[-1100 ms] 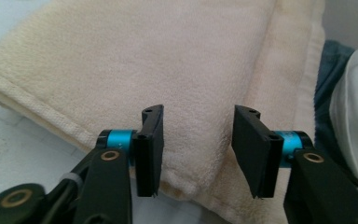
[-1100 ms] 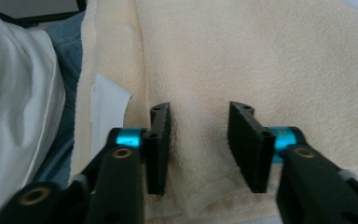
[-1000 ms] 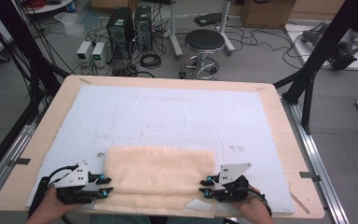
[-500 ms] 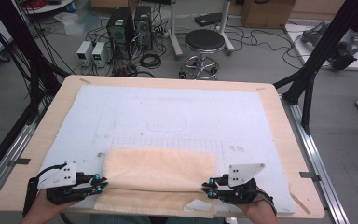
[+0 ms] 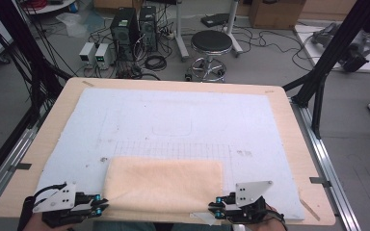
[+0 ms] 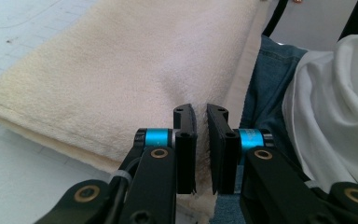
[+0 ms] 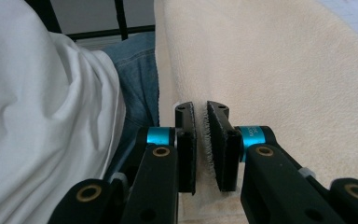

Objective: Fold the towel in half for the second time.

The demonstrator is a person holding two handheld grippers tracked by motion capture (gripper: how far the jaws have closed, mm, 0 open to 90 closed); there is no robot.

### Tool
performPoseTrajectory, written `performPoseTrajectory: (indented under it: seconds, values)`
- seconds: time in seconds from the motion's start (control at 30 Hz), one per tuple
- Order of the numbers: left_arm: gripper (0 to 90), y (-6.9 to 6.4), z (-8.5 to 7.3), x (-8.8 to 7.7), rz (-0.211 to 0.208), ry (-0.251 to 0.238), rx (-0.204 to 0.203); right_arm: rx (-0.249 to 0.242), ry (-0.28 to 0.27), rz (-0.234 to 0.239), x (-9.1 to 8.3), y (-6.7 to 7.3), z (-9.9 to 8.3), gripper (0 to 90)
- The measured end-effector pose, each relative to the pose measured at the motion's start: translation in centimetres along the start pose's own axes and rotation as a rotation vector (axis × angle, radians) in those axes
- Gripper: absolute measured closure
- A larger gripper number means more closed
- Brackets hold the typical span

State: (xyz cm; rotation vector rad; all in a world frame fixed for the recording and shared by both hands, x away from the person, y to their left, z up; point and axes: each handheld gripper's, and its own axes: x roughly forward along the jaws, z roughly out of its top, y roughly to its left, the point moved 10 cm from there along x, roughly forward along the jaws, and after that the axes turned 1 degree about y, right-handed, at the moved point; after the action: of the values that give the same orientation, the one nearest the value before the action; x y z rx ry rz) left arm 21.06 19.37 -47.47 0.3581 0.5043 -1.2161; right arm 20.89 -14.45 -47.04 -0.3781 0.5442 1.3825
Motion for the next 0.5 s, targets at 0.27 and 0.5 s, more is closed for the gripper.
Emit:
performPoseTrajectory:
  seconds: [0.27,0.5]
  values:
    - [62.3,0.1,-0.1,0.0,-0.025,-0.003,-0.037,0.023,-0.011,0.074,-0.1,0.6,-0.1,71.4]
    - [58.6,1.5,1.5,0.2,0.018,-0.053,-0.059,0.04,-0.039,0.011,-0.4,-1.1,0.7,63.6]
